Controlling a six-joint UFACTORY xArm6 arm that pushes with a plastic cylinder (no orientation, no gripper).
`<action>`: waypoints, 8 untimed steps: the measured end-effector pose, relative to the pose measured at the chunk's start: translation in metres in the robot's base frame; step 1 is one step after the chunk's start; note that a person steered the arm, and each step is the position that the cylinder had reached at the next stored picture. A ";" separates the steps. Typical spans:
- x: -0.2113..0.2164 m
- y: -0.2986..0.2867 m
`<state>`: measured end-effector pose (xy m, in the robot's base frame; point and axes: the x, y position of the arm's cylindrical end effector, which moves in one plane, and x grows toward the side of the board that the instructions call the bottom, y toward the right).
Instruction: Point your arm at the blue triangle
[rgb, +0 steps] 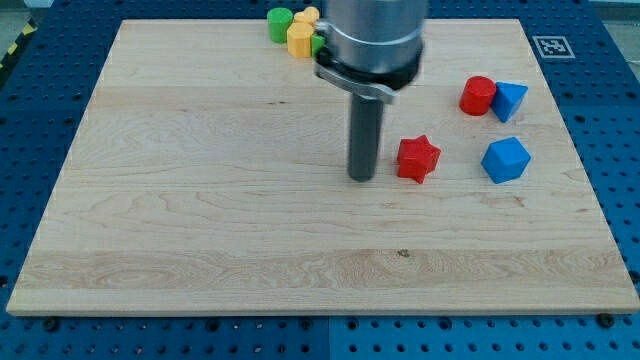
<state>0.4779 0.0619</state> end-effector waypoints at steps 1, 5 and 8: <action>-0.011 0.049; -0.074 0.022; -0.175 0.007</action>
<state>0.3033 0.0691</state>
